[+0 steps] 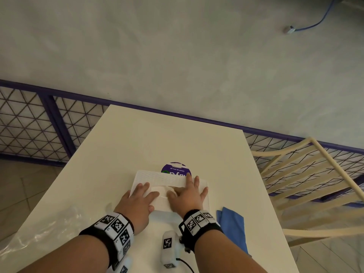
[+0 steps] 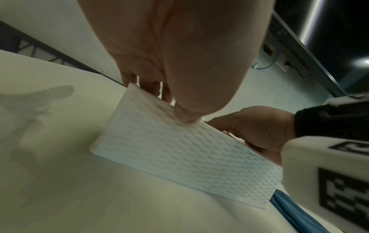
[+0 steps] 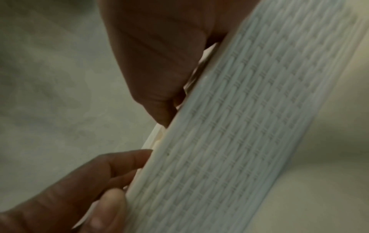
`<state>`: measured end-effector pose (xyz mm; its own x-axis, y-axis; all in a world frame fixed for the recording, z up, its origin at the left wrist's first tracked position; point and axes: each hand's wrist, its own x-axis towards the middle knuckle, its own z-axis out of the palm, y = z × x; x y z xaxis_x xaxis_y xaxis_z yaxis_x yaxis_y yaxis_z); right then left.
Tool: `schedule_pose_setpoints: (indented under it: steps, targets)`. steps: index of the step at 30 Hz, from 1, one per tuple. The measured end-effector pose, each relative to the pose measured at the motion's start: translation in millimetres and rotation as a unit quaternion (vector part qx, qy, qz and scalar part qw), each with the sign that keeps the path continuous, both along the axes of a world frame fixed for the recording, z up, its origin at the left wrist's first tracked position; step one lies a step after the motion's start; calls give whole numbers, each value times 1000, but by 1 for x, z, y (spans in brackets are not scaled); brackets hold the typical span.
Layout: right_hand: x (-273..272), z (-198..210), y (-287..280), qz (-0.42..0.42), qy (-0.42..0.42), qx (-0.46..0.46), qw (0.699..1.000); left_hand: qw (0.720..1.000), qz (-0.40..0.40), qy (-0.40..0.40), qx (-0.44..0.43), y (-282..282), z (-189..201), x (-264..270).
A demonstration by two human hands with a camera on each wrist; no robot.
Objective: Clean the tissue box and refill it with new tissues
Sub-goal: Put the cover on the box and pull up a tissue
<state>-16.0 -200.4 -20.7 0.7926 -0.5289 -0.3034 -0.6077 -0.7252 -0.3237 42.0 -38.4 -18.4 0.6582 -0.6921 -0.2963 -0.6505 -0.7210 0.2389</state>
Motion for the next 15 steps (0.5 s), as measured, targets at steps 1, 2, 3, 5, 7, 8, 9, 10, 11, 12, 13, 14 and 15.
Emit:
schedule_pose_setpoints:
  steps: [1, 2, 3, 5, 7, 8, 9, 10, 11, 12, 13, 14, 15]
  targets:
    - [-1, 0, -1, 1, -16, 14, 1000, 1000, 0, -2, 1, 0, -1, 0]
    - [-2, 1, -2, 2, -25, 26, 999, 1000, 0, -4, 0, 0, -1, 0]
    - [-2, 1, -2, 4, -28, 35, 999, 1000, -1, -7, 2, 1, -2, 0]
    - [-1, 3, -2, 7, -26, 42, 999, 1000, -3, -11, 3, 1, -3, 0]
    - [2, 4, 0, -3, -31, 52, 998, 1000, -4, -7, 4, 0, -2, -1]
    - [3, 4, 2, -9, -36, 57, 998, 1000, -5, -5, 6, 0, -1, -1]
    - [4, 4, 3, -14, -41, 62, 997, 1000, -5, -3, 7, 0, 0, -1]
    - [5, 4, 4, -18, -47, 65, 997, 1000, -6, -2, 8, 0, 0, 0]
    - [5, 3, 5, -21, -51, 67, 996, 1000, -5, -2, 7, 0, 0, 0]
    - [4, 3, 5, -22, -55, 64, 996, 1000, -4, -1, 7, 0, -1, 0]
    - [4, 2, 6, -21, -58, 58, 996, 1000, -3, -1, 7, 0, -1, 0]
    - [4, 1, 6, -18, -60, 51, 997, 1000, -2, 0, 7, 0, -1, -1]
    - [4, 0, 7, -15, -60, 44, 997, 1000, -1, 0, 8, 0, -1, 0]
